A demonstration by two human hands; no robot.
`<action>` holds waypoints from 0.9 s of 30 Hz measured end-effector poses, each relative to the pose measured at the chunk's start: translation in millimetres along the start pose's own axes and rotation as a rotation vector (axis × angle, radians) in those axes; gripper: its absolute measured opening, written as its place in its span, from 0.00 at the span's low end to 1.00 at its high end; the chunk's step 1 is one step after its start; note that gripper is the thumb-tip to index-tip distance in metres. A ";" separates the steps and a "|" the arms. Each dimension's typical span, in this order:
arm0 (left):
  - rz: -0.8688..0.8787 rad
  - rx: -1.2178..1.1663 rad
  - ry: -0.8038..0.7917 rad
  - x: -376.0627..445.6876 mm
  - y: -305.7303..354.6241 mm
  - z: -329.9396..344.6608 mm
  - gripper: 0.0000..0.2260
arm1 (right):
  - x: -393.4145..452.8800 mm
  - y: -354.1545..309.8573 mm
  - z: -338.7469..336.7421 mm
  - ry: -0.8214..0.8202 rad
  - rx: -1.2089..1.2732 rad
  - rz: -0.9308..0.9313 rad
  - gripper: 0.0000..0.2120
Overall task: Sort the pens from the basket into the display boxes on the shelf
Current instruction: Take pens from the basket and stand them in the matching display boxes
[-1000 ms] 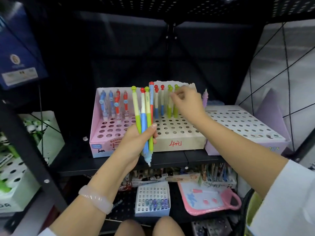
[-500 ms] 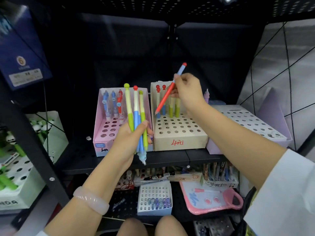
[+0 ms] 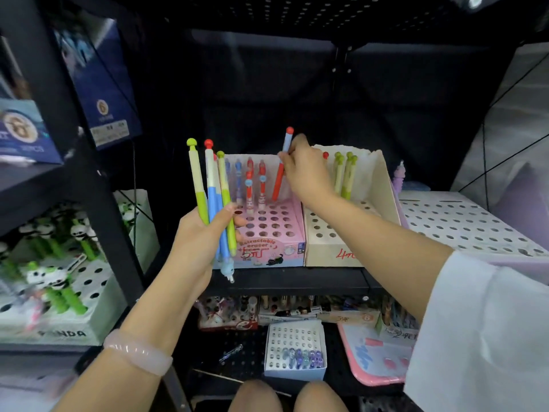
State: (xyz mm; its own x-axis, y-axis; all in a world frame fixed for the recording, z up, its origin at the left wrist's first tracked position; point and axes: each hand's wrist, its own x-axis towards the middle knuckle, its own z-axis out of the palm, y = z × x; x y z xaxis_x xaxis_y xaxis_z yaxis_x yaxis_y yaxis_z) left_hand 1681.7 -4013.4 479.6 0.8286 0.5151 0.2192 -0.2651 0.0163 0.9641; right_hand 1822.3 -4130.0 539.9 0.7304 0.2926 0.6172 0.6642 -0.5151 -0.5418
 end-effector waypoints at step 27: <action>-0.059 -0.001 -0.204 -14.4 -4.3 63.6 0.05 | 2.6 92.5 -101.0 0.130 -0.244 0.182 0.11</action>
State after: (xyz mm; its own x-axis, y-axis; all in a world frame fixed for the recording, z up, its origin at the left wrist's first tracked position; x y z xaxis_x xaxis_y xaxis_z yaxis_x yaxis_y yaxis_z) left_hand 1702.2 -4075.4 481.8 0.9252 0.3294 0.1883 -0.2137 0.0421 0.9760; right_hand 1869.6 -4258.3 549.0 0.7967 0.0804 0.5990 0.4550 -0.7321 -0.5069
